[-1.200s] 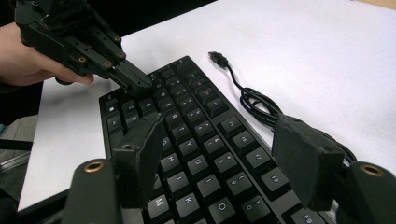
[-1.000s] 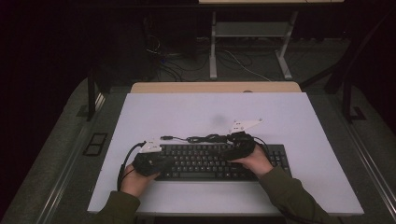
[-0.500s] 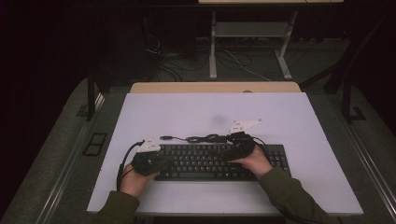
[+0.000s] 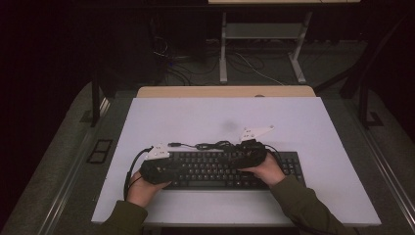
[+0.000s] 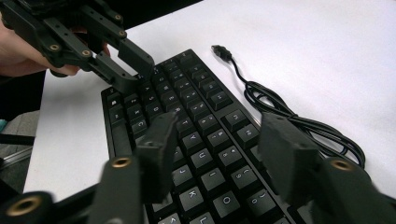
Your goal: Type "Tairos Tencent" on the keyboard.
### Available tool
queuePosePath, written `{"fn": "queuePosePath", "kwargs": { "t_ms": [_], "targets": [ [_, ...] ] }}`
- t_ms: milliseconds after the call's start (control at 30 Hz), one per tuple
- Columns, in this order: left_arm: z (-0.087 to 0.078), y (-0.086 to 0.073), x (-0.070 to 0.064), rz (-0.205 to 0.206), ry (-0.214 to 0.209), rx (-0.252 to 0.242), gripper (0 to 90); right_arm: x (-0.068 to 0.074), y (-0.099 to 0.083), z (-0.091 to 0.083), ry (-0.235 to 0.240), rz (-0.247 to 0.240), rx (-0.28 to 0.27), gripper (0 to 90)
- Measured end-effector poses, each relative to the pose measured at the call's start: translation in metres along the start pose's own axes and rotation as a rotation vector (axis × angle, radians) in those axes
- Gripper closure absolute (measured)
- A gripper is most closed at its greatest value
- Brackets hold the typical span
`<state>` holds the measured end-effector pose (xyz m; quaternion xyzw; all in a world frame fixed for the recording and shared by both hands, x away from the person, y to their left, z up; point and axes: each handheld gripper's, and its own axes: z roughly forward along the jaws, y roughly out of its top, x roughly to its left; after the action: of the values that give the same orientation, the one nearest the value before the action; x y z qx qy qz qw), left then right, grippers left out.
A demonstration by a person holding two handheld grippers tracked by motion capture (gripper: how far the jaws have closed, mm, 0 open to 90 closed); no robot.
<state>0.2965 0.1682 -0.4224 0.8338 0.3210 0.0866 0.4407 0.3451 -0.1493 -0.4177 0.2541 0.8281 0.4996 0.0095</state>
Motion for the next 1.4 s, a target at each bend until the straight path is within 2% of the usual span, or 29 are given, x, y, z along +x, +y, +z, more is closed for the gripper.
{"fn": "queuePosePath", "kwargs": {
  "t_ms": [400,733,1167,1400],
  "targets": [
    [0.004,0.003,-0.003,-0.002,-0.007,-0.025,34.3,0.003,0.0,0.001,0.011,-0.019,0.019,71.9],
    [0.008,0.004,-0.006,-0.002,-0.01,-0.041,19.3,0.006,-0.003,0.007,0.021,-0.036,0.059,89.0],
    [0.013,0.005,-0.006,-0.019,-0.004,-0.049,1.6,0.005,-0.008,0.015,-0.003,-0.042,0.107,89.5],
    [0.014,0.006,-0.006,-0.021,-0.003,-0.054,0.0,0.004,-0.01,0.02,-0.022,-0.042,0.142,89.5]
  ]
}}
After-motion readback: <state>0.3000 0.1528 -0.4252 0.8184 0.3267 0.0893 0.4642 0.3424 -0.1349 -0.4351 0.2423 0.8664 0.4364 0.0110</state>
